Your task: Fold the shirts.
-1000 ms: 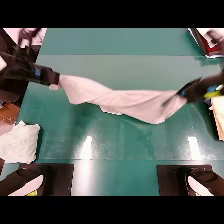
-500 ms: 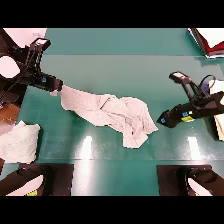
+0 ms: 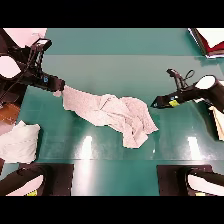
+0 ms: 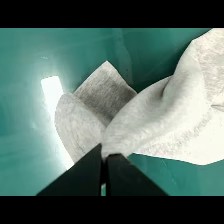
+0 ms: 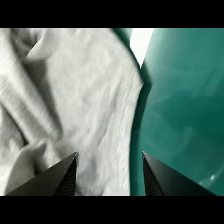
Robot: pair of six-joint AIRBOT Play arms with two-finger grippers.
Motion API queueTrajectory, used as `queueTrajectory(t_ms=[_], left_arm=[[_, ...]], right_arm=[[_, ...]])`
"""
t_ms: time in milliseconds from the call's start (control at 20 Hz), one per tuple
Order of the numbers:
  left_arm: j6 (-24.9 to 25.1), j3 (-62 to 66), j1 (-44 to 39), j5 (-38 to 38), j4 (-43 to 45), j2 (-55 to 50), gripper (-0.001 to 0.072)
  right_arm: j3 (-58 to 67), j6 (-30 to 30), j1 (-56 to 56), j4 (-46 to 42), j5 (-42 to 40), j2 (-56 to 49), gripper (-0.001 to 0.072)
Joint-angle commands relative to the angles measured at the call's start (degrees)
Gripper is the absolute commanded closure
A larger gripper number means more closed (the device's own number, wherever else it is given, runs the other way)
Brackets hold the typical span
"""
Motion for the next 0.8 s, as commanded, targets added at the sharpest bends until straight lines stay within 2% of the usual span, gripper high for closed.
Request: queueTrajectory(t_ms=[0,200,350,550,700,750], left_arm=[[-0.04,-0.02,0.0,0.02,-0.39,-0.04,0.0685],[-1.07,-0.02,0.0,0.09,-0.39,-0.04,0.0685],[-1.05,-0.02,0.0,0.04,-0.37,-0.04,0.0685],[-1.07,-0.02,0.0,-0.15,-0.39,-0.04,0.0685],[-1.05,-0.02,0.0,-0.46,-0.39,-0.04,0.0686],[-1.07,-0.02,0.0,-0.74,-0.39,-0.04,0.0685]], right_arm=[[3.41,-5.09,-0.22,4.63,-4.33,-9.68,0.0262],[12.76,-5.86,3.02,4.61,-2.58,-16.85,0.0262],[19.47,-5.86,6.43,4.61,2.8,-21.94,0.0263],[24.37,-5.86,10.62,4.59,4.96,-25.11,0.0273],[26.16,-5.86,12.26,4.57,4.83,-25.22,0.0541],[26.8,-5.86,12.33,4.59,4.94,-25.2,0.0696]])
